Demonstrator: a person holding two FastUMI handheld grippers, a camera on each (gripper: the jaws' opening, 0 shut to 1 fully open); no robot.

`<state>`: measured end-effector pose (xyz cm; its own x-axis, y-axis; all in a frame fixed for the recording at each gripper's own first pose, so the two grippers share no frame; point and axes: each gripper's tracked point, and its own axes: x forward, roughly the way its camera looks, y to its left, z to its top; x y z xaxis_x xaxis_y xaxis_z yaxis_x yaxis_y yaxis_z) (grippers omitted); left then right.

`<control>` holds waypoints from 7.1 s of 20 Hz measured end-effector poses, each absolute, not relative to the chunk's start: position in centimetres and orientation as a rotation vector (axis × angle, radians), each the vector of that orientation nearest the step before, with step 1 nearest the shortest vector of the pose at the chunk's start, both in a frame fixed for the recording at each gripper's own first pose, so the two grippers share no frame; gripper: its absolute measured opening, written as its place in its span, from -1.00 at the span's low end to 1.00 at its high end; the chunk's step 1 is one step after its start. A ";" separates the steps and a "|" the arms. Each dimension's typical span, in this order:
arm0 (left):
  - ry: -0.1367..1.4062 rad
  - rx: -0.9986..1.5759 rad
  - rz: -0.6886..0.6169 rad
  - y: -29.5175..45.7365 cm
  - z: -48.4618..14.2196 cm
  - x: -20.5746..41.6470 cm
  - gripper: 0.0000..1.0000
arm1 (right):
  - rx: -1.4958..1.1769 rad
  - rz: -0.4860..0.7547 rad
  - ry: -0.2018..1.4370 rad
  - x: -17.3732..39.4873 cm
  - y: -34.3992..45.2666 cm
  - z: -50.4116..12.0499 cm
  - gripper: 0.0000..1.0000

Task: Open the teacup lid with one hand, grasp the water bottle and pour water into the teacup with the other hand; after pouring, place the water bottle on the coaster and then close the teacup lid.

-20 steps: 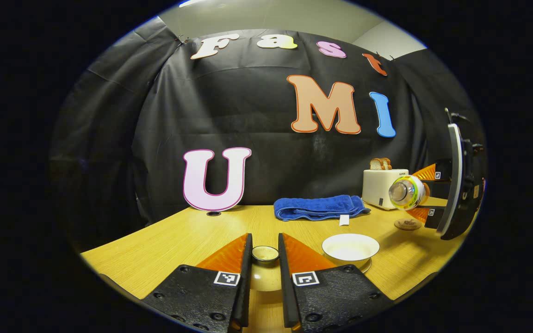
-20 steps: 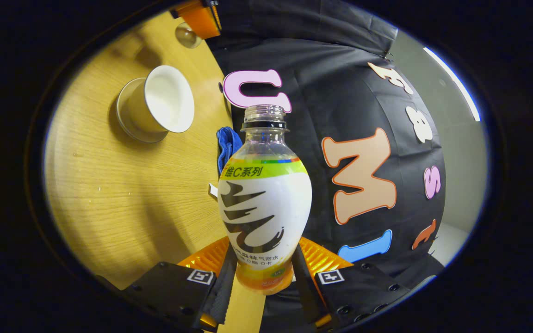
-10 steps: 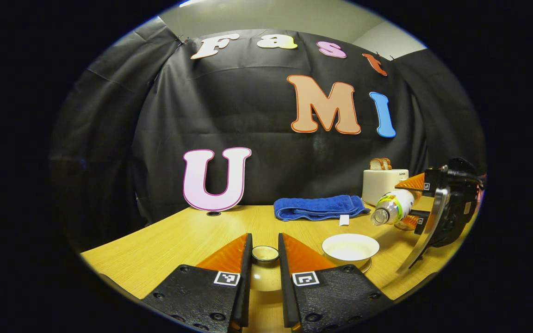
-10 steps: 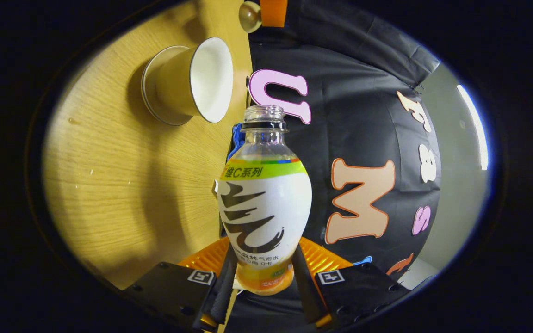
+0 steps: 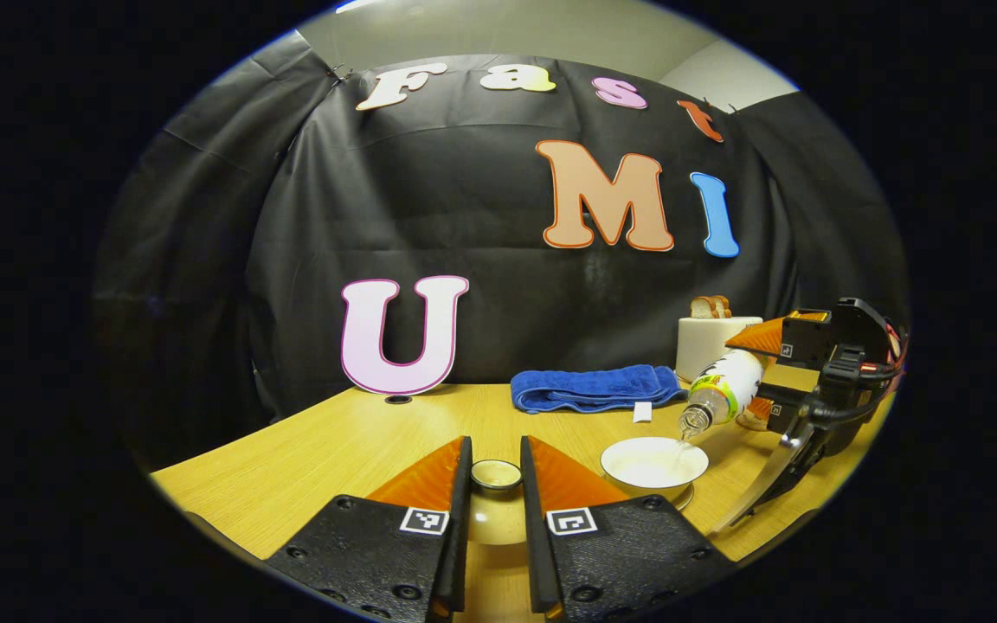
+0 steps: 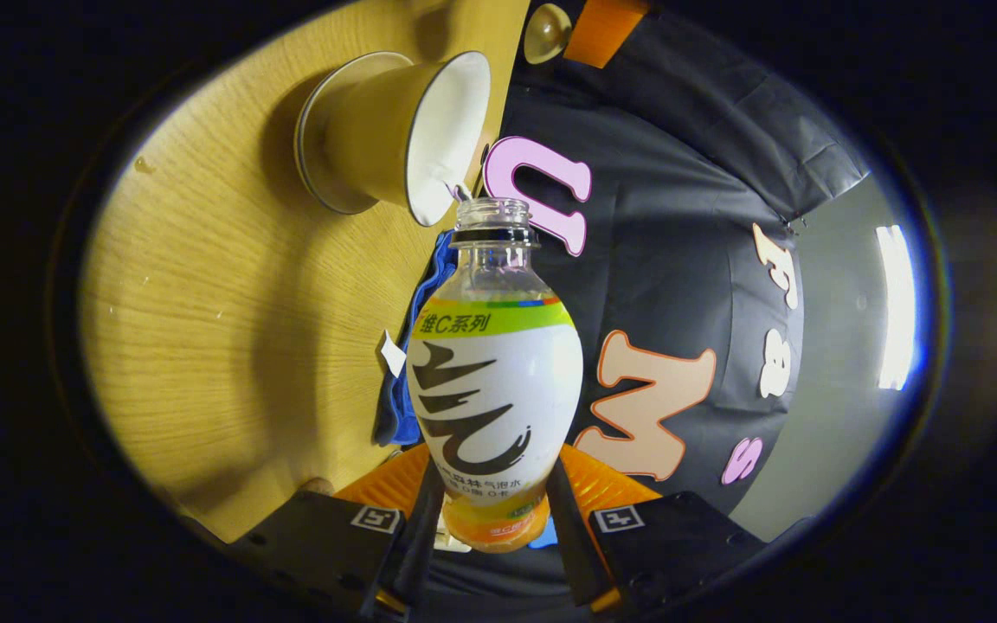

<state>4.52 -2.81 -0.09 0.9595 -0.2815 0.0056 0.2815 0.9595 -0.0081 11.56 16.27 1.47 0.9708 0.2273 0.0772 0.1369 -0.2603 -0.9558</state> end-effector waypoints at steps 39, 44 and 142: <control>-0.006 -0.009 -0.295 -3.0 -0.1 4.6 -0.48 | -0.381 0.220 0.156 12.3 8.1 2.9 0.38; -0.007 -0.008 -0.295 -3.0 -0.1 4.6 -0.48 | -0.180 0.237 0.192 14.0 4.3 1.3 0.34; -0.004 -0.013 -0.586 -11.5 0.1 2.9 0.94 | 0.009 0.008 0.010 3.1 -3.3 1.0 0.86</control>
